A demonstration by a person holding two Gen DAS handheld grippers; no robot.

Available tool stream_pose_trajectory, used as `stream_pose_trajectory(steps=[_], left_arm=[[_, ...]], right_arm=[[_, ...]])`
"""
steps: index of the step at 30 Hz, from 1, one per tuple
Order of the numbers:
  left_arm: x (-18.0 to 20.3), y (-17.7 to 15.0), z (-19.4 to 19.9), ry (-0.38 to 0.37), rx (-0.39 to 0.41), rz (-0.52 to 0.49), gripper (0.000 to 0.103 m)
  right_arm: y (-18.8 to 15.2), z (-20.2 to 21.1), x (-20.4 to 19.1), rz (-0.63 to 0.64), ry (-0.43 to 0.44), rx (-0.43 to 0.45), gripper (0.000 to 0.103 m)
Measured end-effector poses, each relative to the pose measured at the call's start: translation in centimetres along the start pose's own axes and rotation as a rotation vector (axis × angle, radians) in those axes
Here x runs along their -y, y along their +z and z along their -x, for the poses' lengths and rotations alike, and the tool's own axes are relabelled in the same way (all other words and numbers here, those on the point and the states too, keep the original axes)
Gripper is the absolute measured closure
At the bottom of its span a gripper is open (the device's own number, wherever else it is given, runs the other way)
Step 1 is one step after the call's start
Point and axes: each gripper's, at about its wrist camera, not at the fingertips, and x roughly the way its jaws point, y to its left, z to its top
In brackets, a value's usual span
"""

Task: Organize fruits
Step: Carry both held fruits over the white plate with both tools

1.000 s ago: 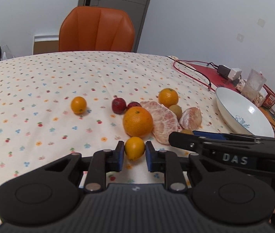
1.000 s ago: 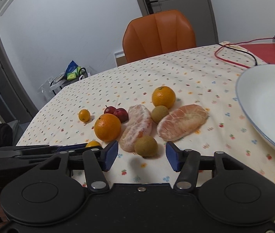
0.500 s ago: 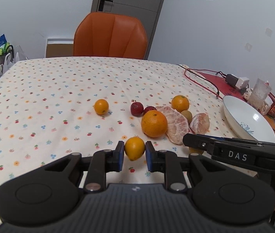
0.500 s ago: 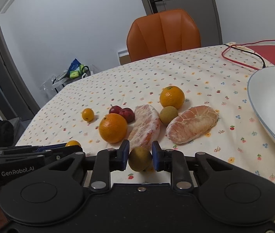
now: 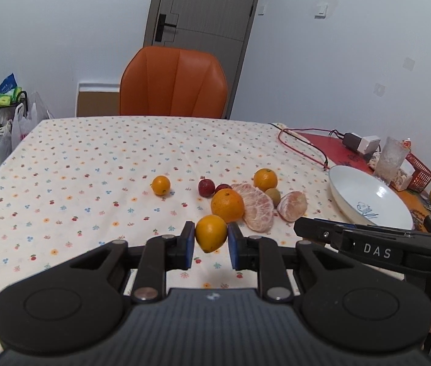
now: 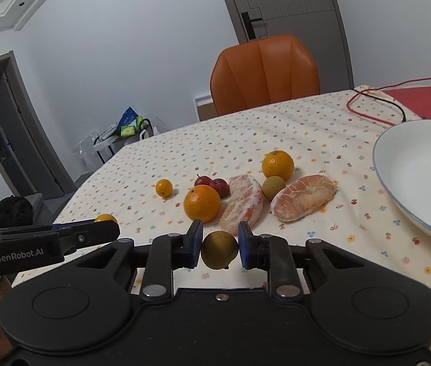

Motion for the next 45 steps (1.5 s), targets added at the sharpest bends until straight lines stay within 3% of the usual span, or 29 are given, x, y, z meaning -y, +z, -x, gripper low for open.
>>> stream_pose_trajectory(steps=[22, 45], left_arm=[[6.2, 1.7, 2.8, -0.062, 0.071, -0.087, 0.082], [14.7, 2.6, -3.3, -0.186, 0.015, -0.190, 0.082]], right_arm=[[-0.2, 7.2, 1.5, -0.021, -0.057, 0.098, 0.080], [-0.9, 10.8, 9.0, -0.109, -0.207, 0.144, 0.080]])
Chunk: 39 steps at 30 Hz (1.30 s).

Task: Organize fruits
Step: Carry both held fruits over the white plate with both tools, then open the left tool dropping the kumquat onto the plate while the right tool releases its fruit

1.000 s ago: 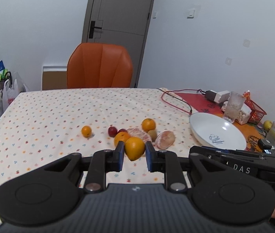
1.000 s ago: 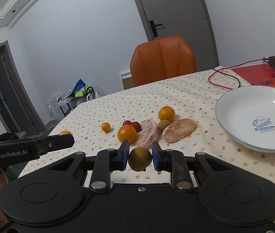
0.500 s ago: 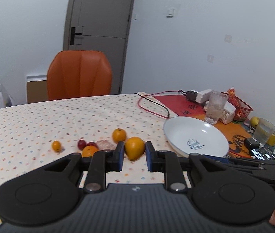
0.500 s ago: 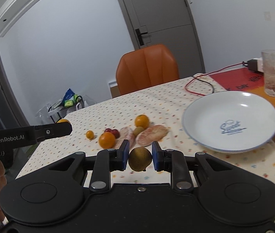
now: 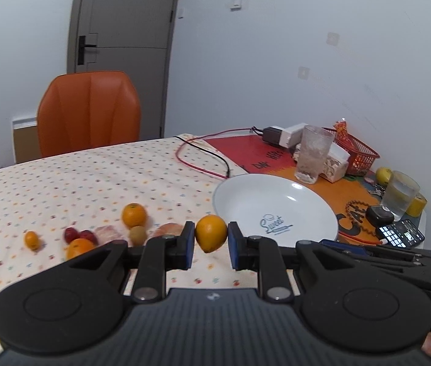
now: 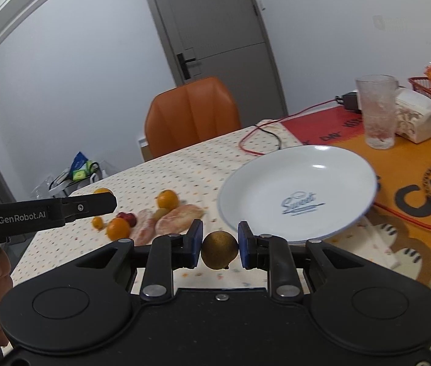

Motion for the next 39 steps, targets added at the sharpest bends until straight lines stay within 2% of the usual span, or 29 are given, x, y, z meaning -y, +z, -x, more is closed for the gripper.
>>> stream_pose_trajectory(steps=[13, 25, 35, 39], left_arm=[[2.4, 1.1, -5.6, -0.047, -0.041, -0.021, 0.082], [3.6, 1.1, -10.8, -0.073, -0.111, -0.032, 0.082], [3.8, 0.5, -13.2, -0.085, -0.165, -0.020, 0.082], [3.6, 0.6, -13.1, -0.067, -0.153, -0.018, 0.081]], right_arm=[[1.2, -0.6, 3.3, -0.025, -0.068, 0.044, 0.080], [1.1, -3.0, 5.8, -0.064, -0.100, 0.040, 0.080], [1.4, -4.4, 6.8, -0.068, -0.114, 0.038, 0.080], [1.3, -4.8, 7.0, -0.070, -0.118, 0.032, 0.080]])
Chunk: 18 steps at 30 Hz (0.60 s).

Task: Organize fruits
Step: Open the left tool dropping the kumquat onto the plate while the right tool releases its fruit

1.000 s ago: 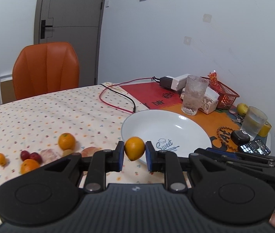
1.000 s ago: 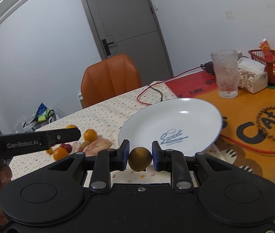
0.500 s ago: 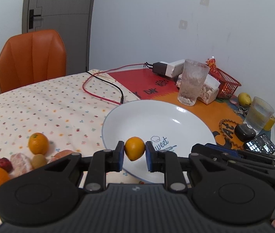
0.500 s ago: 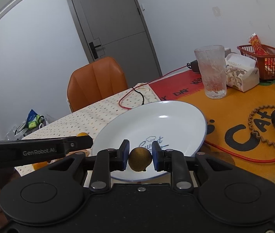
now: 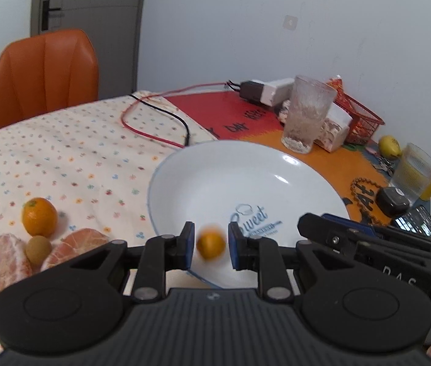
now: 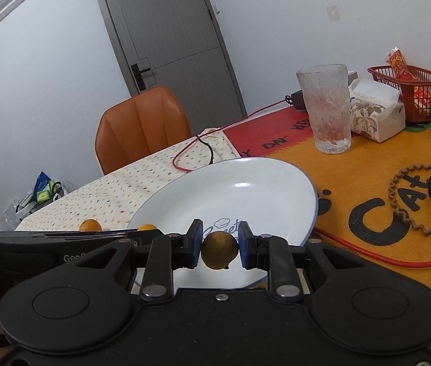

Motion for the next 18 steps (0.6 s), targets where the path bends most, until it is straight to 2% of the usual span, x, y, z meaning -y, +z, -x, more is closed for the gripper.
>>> stream_pose_trajectory(steps=[13, 16, 18], left_arm=[[-1.8, 0.5, 2.4, 0.014, 0.017, 0.039, 0.077], [-2.3, 0.5, 3.1, 0.025, 0.022, 0.049, 0.073], [-2.6, 0.5, 3.6, 0.036, 0.028, 0.053, 0.066]], right_arm=[[-0.4, -0.9, -0.3, -0.003, -0.008, -0.007, 0.080], [-0.3, -0.9, -0.6, 0.001, -0.010, -0.003, 0.080], [-0.2, -0.9, -0.8, 0.005, -0.013, -0.001, 0.079]])
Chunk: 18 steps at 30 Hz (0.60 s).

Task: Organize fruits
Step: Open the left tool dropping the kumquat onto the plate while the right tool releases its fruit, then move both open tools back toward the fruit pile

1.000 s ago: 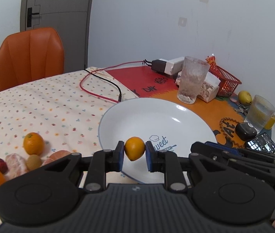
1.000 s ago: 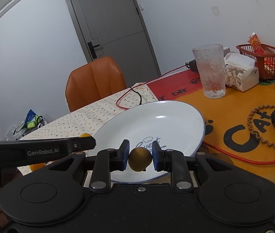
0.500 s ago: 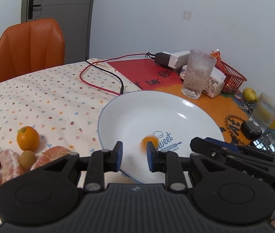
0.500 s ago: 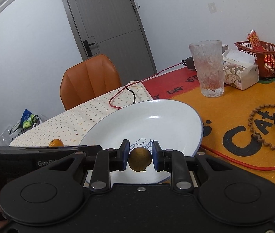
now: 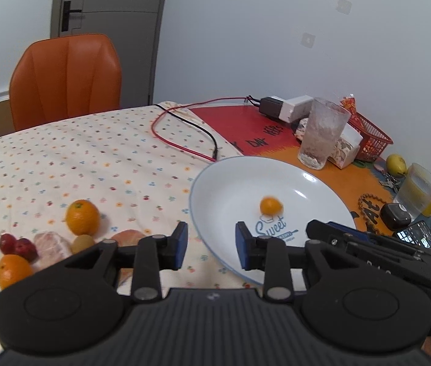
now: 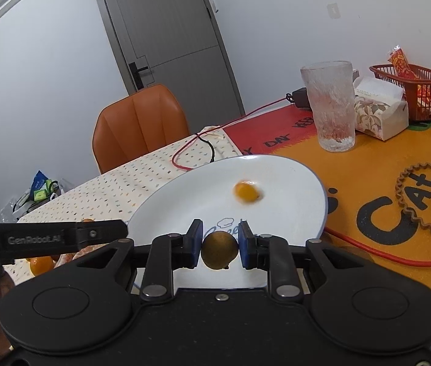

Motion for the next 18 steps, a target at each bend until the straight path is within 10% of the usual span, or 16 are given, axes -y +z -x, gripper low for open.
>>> stream_pose_trajectory(steps=[10, 18], left_arm=[[-2.3, 0.0, 2.8, 0.057, 0.059, 0.027, 0.026], [-5.0, -0.4, 5.2, 0.113, 0.085, 0.059, 0.023]], right_arm=[[0.0, 0.6, -1.2, -0.001, -0.017, 0.016, 0.057], [-0.9, 1.5, -2.1, -0.019, 0.026, 0.019, 0.035]])
